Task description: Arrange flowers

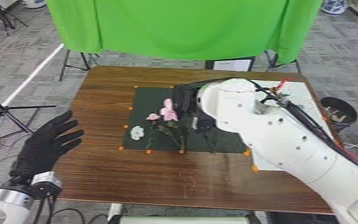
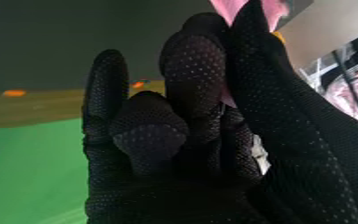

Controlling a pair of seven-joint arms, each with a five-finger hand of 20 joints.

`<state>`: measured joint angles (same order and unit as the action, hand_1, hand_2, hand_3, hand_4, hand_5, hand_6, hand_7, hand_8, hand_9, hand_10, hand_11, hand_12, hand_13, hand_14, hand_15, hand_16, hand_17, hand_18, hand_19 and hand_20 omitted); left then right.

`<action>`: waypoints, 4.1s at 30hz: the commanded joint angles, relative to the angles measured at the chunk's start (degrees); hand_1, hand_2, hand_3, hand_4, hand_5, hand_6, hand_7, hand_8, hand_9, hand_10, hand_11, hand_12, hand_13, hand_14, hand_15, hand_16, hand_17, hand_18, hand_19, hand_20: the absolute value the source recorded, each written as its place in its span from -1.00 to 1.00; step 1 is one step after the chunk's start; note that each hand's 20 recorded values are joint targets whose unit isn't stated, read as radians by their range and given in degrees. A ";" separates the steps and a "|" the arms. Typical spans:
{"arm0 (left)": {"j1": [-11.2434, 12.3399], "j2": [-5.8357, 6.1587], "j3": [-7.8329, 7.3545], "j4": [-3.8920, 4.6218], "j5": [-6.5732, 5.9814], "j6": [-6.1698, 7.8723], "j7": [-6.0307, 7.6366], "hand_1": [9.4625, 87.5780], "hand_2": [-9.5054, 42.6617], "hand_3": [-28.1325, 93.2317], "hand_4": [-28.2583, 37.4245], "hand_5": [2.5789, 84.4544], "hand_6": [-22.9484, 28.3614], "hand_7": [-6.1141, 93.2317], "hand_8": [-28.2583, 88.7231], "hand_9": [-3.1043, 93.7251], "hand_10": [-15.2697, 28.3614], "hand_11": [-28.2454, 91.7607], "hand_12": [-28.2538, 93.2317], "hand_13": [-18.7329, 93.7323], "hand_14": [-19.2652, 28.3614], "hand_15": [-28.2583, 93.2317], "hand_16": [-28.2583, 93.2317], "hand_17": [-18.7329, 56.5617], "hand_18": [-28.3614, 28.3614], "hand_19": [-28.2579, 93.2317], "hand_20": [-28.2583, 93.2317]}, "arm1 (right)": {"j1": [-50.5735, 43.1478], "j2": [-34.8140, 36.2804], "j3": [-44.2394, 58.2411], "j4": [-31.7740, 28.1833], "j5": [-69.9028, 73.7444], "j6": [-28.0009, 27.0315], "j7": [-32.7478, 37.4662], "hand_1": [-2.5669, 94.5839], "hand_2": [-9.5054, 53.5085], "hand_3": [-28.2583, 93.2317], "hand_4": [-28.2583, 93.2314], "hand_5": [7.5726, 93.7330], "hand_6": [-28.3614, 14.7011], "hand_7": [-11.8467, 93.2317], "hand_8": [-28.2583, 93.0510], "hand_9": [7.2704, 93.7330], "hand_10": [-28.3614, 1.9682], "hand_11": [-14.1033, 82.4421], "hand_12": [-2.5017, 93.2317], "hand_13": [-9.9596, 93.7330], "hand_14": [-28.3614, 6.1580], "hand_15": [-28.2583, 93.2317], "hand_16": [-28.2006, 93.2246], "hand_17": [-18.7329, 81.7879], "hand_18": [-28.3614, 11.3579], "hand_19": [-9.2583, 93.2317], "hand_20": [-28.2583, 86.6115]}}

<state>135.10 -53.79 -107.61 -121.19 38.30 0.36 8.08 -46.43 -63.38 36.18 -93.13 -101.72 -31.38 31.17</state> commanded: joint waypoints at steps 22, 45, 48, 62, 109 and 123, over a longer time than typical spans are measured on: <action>-0.37 0.06 0.19 0.24 0.10 0.12 -0.34 -0.61 -0.73 0.65 -1.00 -0.40 0.05 -0.47 -0.71 -0.46 0.25 -0.16 -0.26 -0.34 0.49 0.14 -0.56 -0.76 0.75 0.17 -0.33 | 1.25 -3.09 -0.52 4.42 -0.46 -5.07 3.43 -0.17 -1.00 0.88 -0.87 0.53 0.33 0.07 -0.46 0.81 0.35 0.11 -0.11 0.69 0.32 0.69 -0.05 -0.08 -0.42 0.58 0.03; 0.11 -0.42 0.00 0.12 0.08 0.10 -0.41 -0.61 -0.73 0.65 -1.00 -0.40 0.05 -0.47 -0.71 -0.46 0.25 -0.16 -0.26 -0.34 0.49 0.14 -0.56 -0.76 0.75 0.17 -0.33 | -0.26 1.71 7.34 1.51 -2.85 3.29 1.86 -0.57 -1.00 0.82 -1.00 0.15 0.24 -0.01 -0.79 0.36 0.07 0.26 -0.26 0.51 0.15 0.67 -0.06 -0.17 -0.56 0.55 0.06; 0.12 -0.63 0.00 0.14 0.09 0.11 -0.46 -0.61 -0.73 0.65 -1.00 -0.40 0.05 -0.47 -0.71 -0.46 0.25 -0.16 -0.26 -0.34 0.49 0.14 -0.56 -0.76 0.75 0.17 -0.33 | -0.63 4.78 9.65 1.34 -2.32 5.66 3.15 -0.63 -1.00 0.83 -1.00 -0.07 0.12 -0.01 -0.79 0.04 -0.12 0.28 -0.28 0.35 -0.02 0.72 -0.10 -0.20 -0.63 0.54 0.07; 0.36 -0.85 -0.26 0.13 0.15 -0.02 -0.53 -0.61 -0.73 0.65 -1.00 -0.40 0.05 -0.47 -0.71 -0.46 0.25 -0.16 -0.26 -0.34 0.48 0.13 -0.56 -0.76 0.75 0.17 -0.33 | -6.07 19.26 9.24 5.04 -21.45 10.20 8.61 -0.49 -1.00 0.94 -0.96 -0.75 -0.03 -0.30 -0.72 -0.72 -0.24 -0.44 -0.40 -0.33 -0.25 0.12 -0.28 -0.41 -0.63 0.37 0.04; -0.06 -0.22 -0.41 0.54 -0.08 -0.76 -1.29 -0.61 -0.71 0.65 -1.00 -0.40 0.05 -0.47 -0.71 -0.46 0.25 -0.16 -0.26 -0.34 0.48 0.14 -0.56 -0.76 0.75 0.17 -0.34 | -18.43 22.79 9.73 -6.39 -31.25 31.81 -6.24 0.01 -1.00 0.89 -1.00 0.52 0.52 0.10 -0.62 0.91 0.52 -0.31 0.01 0.68 0.43 0.50 -0.05 -0.10 -0.35 0.52 0.11; -0.48 -0.43 0.04 0.62 -0.01 -0.61 -1.36 -0.61 -0.72 0.65 -1.00 -0.40 0.05 -0.47 -0.71 -0.46 0.25 -0.16 -0.26 -0.34 0.49 0.14 -0.56 -0.76 0.75 0.17 -0.34 | -16.25 17.58 1.44 -10.10 -34.21 30.66 -14.12 -0.01 -1.00 0.91 -1.00 0.53 0.52 0.10 -0.61 0.91 0.54 -0.31 0.03 0.67 0.43 0.53 -0.05 -0.11 -0.34 0.51 0.11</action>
<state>134.34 -53.87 -107.77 -120.69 38.26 0.13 7.24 -64.93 -42.05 41.90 -105.47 -135.56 0.64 17.76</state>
